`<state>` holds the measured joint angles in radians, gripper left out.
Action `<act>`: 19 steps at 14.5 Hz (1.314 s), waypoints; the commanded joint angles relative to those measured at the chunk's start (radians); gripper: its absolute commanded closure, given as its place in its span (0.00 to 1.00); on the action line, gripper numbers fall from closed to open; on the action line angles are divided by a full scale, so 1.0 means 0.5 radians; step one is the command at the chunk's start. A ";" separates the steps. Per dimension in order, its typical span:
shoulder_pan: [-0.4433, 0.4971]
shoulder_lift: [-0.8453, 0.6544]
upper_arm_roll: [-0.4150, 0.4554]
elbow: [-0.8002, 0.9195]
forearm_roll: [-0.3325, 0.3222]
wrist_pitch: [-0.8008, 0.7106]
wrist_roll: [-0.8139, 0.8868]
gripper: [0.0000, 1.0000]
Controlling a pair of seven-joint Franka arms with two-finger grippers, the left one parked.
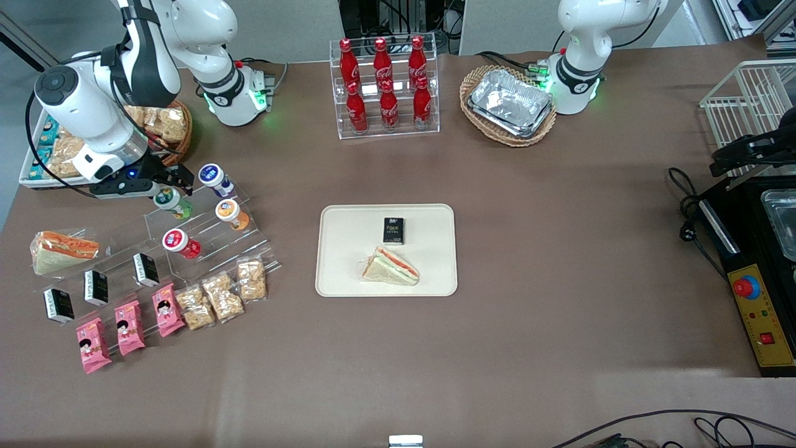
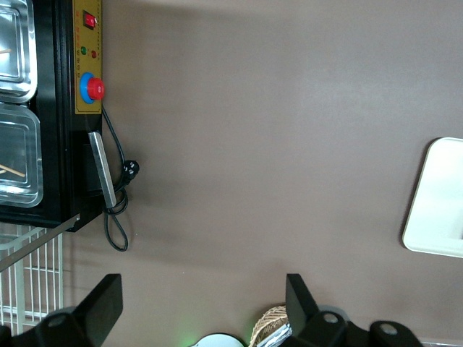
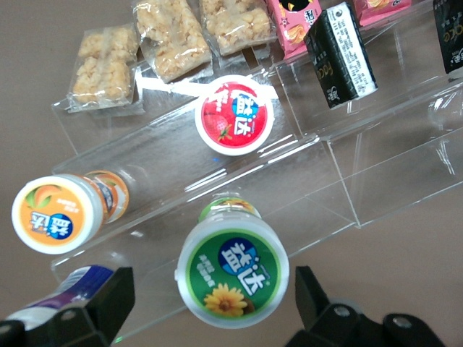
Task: Place green gum on tray
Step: 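Lower the right gripper and close it around the green-labelled bottle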
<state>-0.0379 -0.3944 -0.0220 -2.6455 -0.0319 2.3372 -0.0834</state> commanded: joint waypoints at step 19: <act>-0.016 0.071 -0.011 -0.007 -0.077 0.161 0.004 0.50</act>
<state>-0.0395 -0.3576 -0.0223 -2.6501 -0.0582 2.4062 -0.0834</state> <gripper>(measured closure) 0.383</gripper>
